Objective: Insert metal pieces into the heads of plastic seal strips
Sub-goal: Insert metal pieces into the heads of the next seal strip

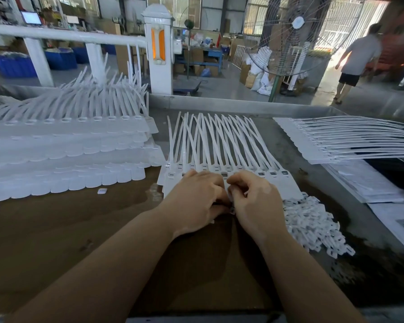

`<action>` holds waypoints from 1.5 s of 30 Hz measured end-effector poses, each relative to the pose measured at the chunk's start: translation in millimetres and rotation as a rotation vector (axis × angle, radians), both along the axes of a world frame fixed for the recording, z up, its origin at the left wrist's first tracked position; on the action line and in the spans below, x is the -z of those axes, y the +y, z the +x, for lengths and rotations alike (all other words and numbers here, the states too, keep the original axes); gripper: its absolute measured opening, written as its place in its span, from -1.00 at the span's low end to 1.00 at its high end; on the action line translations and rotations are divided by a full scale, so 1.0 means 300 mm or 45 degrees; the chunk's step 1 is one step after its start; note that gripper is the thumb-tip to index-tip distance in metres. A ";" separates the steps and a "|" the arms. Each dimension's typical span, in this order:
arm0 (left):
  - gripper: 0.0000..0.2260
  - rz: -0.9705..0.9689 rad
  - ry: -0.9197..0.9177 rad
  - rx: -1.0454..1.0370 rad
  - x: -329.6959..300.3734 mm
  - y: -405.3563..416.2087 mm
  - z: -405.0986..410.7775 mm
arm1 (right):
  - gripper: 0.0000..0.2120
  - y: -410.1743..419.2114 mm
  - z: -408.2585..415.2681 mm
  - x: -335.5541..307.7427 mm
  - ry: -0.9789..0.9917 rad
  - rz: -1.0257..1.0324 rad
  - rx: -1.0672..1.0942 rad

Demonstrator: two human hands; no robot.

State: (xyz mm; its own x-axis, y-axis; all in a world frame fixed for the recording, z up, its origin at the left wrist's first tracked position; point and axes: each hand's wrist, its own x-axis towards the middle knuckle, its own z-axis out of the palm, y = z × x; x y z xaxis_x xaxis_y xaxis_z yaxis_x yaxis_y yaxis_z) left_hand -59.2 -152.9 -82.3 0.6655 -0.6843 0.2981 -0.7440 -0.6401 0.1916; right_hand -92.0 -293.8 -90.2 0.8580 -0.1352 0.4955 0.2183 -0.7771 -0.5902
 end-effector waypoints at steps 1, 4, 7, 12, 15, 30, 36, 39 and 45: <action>-0.81 -0.008 0.003 0.002 0.002 0.000 0.001 | -0.86 0.001 0.000 0.000 0.000 0.002 -0.004; -0.84 -0.174 0.097 0.005 0.001 0.006 0.004 | -0.87 0.001 -0.002 0.000 -0.017 -0.002 -0.008; -0.91 -0.478 0.237 -0.113 -0.012 0.017 0.008 | -0.89 0.001 -0.002 0.001 -0.032 -0.011 0.001; -0.83 -0.924 0.328 -0.376 -0.028 0.064 0.035 | -0.89 -0.001 -0.001 0.001 -0.036 0.003 0.002; -0.86 -1.007 0.333 -0.534 -0.023 0.101 0.063 | -0.89 -0.002 -0.003 0.000 -0.046 0.003 -0.003; -0.90 -0.976 0.465 -0.796 0.023 0.109 0.105 | -0.88 0.000 -0.005 0.001 -0.022 -0.017 -0.016; -0.94 -0.871 0.453 -0.846 0.019 0.107 0.106 | -0.88 -0.003 -0.006 0.001 -0.003 -0.013 -0.018; -0.98 -0.896 0.482 -0.858 0.017 0.106 0.108 | -0.88 -0.002 -0.004 0.000 0.001 -0.008 -0.021; -0.96 -0.886 0.456 -0.873 0.018 0.109 0.115 | -0.88 -0.001 -0.005 0.001 -0.013 -0.020 -0.018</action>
